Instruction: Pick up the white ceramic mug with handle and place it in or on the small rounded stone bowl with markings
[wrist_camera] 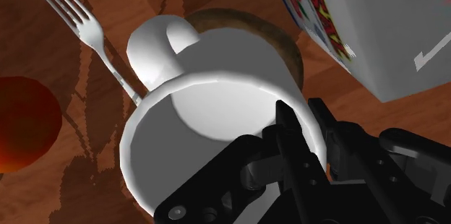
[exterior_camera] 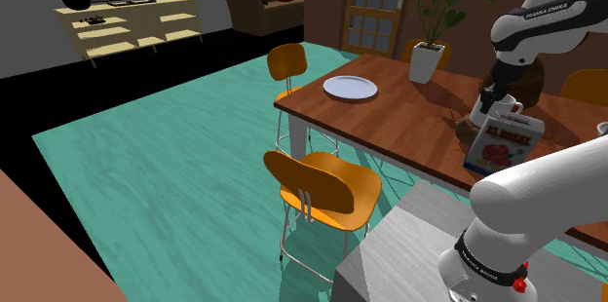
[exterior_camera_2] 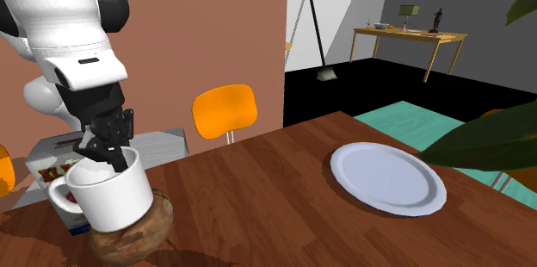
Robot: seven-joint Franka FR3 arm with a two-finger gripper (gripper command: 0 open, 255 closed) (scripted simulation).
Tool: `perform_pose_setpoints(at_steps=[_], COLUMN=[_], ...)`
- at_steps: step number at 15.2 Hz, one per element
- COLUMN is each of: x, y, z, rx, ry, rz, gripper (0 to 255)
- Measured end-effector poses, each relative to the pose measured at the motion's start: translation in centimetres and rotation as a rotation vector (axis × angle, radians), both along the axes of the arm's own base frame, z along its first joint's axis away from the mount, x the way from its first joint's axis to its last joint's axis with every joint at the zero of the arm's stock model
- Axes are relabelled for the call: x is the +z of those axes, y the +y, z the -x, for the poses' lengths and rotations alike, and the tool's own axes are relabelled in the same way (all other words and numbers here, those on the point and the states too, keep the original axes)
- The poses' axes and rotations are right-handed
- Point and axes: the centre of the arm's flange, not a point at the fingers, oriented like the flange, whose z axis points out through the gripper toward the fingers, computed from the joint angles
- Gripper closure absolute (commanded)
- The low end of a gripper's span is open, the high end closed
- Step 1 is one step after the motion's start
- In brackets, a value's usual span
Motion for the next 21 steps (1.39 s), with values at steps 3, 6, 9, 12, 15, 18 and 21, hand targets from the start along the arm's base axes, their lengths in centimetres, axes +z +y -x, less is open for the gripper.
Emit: perform_pose_setpoints(at_steps=[3,6,9,12,15,18,21], x=[0.0,0.0,0.0,1.5,4.4,4.9,4.9], y=[0.0,0.0,0.0,-0.1,-0.1,0.0,0.0], z=[0.0,0.0,0.0,-0.1,0.1,0.1,0.1], rx=[0.0,0.0,0.0,0.0,0.0,0.0,0.0], ry=[-0.001,0.0,0.0,-0.001,-0.001,0.0,0.0], rz=[0.001,0.0,0.0,0.001,0.001,0.001,0.0], gripper=[255,0,0,0,0,0,0])
